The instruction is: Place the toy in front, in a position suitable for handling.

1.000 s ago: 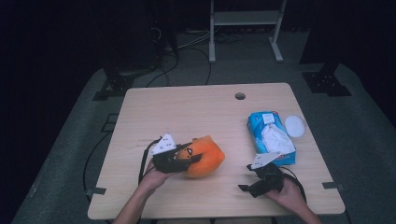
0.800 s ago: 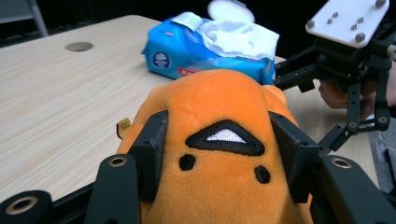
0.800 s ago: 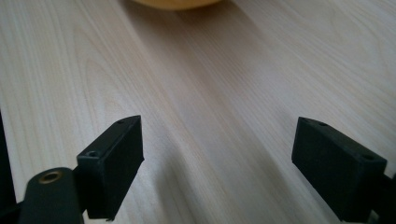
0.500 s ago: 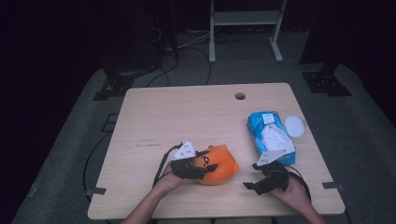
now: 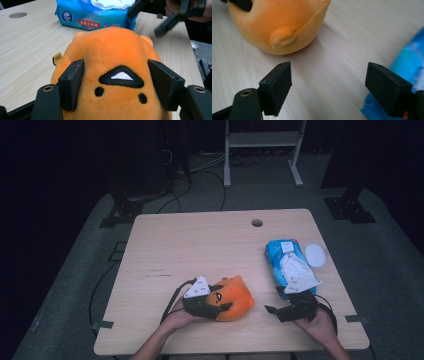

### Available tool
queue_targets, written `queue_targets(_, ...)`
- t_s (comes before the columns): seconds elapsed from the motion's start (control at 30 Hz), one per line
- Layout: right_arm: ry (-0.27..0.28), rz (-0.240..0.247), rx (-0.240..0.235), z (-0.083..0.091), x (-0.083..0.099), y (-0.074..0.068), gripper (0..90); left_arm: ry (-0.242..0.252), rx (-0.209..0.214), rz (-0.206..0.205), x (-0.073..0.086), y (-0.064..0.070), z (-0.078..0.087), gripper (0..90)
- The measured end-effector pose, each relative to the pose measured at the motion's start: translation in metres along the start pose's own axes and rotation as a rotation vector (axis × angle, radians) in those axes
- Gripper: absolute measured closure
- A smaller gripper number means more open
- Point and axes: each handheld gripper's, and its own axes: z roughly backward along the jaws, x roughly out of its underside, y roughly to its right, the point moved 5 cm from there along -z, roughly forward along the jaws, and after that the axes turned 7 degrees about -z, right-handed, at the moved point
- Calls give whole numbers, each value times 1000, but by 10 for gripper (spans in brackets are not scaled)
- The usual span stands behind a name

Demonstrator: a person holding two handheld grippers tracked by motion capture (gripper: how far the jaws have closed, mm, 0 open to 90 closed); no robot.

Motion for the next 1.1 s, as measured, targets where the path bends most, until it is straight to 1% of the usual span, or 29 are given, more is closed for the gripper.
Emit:
queue_targets(0.1,42,-11,42,10,-6,9,204,3,3,7,0,0,0,317)
queue_targets(0.17,88,-32,35,17,-12,14,204,7,2,11,1,0,-1,315)
queue_targets(0.2,88,-32,35,17,-12,14,204,7,2,11,1,0,-1,314)
queue_targets(0.23,121,-39,64,25,-19,21,204,6,1,10,1,0,-1,313)
queue_targets(0.27,121,-39,64,25,-19,21,204,6,1,10,1,0,-1,313)
queue_targets(0.3,132,-44,85,29,-21,28,205,4,0,4,1,0,-1,312)
queue_targets(0.33,132,-44,85,29,-21,28,205,4,0,4,1,0,-1,312)
queue_targets(0.37,140,-56,108,33,-22,37,206,2,1,2,1,1,-1,312)
queue_targets(0.43,159,-63,131,37,-24,46,211,1,-1,-5,1,1,-1,311)
queue_targets(0.47,159,-63,131,37,-24,46,211,1,-1,-5,1,1,-1,311)
queue_targets(0.5,167,-71,157,41,-26,53,211,0,1,-7,1,1,-1,310)
queue_targets(0.53,167,-71,157,41,-26,53,211,0,1,-7,1,1,-1,309)
queue_targets(0.57,174,-73,165,43,-27,57,211,1,1,-6,1,1,-1,309)
queue_targets(0.6,184,-70,183,45,-30,63,222,1,1,-4,1,1,-1,308)
queue_targets(0.63,186,-70,193,45,-32,67,223,2,2,-3,1,1,-1,308)
queue_targets(0.67,186,-70,193,45,-32,67,223,2,2,-3,1,1,-1,308)
queue_targets(0.7,187,-67,208,42,-35,74,229,2,2,-4,1,1,-1,307)
queue_targets(0.77,180,-70,219,39,-36,79,230,4,2,-3,1,1,-1,306)
queue_targets(0.8,180,-70,219,39,-36,79,230,4,2,-3,1,1,-1,306)
queue_targets(0.83,165,-79,228,33,-35,85,231,3,2,-4,1,1,-1,305)
queue_targets(0.87,165,-79,228,33,-35,85,231,3,2,-4,1,1,-1,305)
queue_targets(0.9,147,-84,227,27,-33,89,248,3,1,-5,1,1,-1,305)
queue_targets(1.0,132,-92,238,23,-30,93,257,3,1,-6,2,1,-1,304)
queue_targets(1.1,110,-114,249,20,-22,99,307,8,3,-3,2,1,-1,302)
